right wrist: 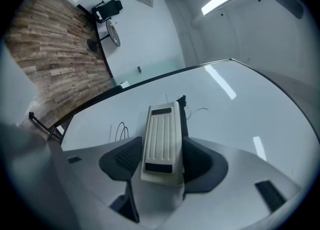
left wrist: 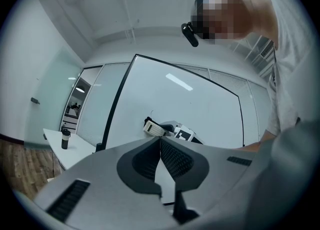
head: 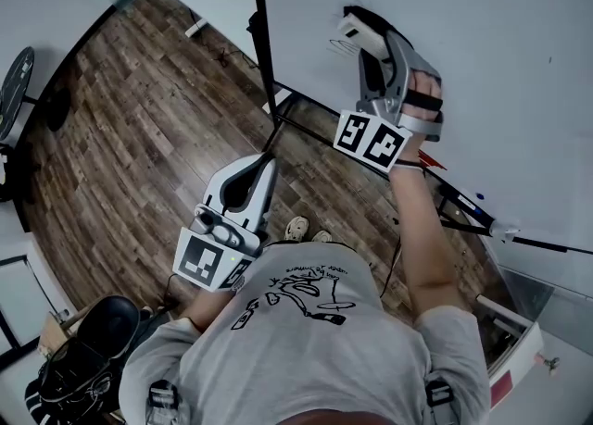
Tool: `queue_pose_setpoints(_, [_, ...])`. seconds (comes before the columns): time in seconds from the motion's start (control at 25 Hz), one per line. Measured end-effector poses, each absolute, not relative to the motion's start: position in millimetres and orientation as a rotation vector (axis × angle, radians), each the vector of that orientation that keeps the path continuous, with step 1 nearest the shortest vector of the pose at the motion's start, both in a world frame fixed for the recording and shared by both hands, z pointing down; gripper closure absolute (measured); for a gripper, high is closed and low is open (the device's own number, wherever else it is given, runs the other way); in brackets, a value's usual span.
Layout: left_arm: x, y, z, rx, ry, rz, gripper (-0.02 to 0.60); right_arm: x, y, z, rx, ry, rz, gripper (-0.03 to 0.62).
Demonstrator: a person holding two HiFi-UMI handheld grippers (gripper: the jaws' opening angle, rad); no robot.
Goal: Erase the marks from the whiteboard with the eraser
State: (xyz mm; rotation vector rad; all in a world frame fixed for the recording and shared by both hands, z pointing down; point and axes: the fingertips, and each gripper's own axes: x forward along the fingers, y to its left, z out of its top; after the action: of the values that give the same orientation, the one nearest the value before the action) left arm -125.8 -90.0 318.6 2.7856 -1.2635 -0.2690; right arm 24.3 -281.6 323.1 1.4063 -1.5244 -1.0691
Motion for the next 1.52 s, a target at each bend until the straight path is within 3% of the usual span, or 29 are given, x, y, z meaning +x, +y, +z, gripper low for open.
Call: queue_pose_setpoints(1.52, [-139.8, -65.4, 317.9, 2.733, -1.394, -0.256, 0.560, -26.8, -304.9, 483.5, 1.058, -1.542, -0.973, 0.335])
